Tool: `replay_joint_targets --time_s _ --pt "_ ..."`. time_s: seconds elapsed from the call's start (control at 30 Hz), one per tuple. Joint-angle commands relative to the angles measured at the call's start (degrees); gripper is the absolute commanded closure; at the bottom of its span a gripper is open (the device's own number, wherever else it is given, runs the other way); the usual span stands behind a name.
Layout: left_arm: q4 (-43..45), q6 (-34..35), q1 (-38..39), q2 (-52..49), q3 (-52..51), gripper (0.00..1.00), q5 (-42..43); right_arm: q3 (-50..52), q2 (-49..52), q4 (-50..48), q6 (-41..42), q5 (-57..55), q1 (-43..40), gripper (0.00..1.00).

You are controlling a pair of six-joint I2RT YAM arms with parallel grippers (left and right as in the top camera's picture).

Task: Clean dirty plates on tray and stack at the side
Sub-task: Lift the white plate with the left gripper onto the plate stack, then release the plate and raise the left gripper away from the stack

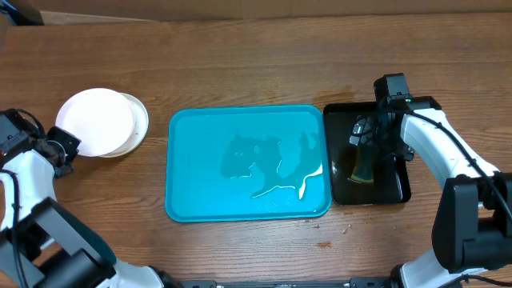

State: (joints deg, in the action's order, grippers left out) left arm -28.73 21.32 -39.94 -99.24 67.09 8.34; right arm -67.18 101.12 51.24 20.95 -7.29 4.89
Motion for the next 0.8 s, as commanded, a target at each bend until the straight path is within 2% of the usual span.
replay_joint_targets --time_s 0.0,0.07,0.13,0.17,0.27,0.33,0.43,0.5,0.67,0.77 --pt "1.68 0.96 0.26 -1.64 1.29 0.87 2.32 -0.76 -0.09 -0.15 0.11 -0.17 -0.20 0.00" --pt "2.69 0.50 0.26 -1.86 1.29 0.68 3.63 -0.76 -0.09 -0.15 0.11 -0.17 -0.20 0.00" --pt "4.20 -0.66 0.26 -1.86 1.29 0.41 6.19 -0.76 -0.09 -0.15 0.11 -0.17 -0.20 0.00" --pt "4.87 -1.31 0.26 -1.86 1.31 0.30 8.02 -0.76 -0.09 -0.15 0.11 -0.17 -0.20 0.00" --pt "5.35 -2.03 0.26 -1.84 1.60 0.10 14.23 -0.76 -0.09 -0.15 0.11 -0.17 -0.20 0.00" --pt "5.07 -2.03 0.33 -1.84 2.25 0.00 19.96 -0.76 -0.09 -0.15 0.11 -0.17 -0.20 0.00" --pt "4.44 -2.05 1.53 -1.60 3.06 0.00 27.21 -0.76 -0.09 -0.15 0.11 -0.17 -0.20 0.00" --pt "3.91 -2.27 3.30 -1.29 3.30 0.00 29.18 -0.76 -0.09 -0.15 0.11 -0.17 -0.20 0.00" --pt "2.56 -8.26 11.32 -1.03 3.30 0.00 28.39 -0.76 -0.09 -0.15 0.11 -0.17 -0.20 0.00" --pt "1.55 -9.11 16.63 -1.03 3.30 0.00 23.89 -0.76 -0.09 -0.13 0.11 -0.17 -0.20 0.00"
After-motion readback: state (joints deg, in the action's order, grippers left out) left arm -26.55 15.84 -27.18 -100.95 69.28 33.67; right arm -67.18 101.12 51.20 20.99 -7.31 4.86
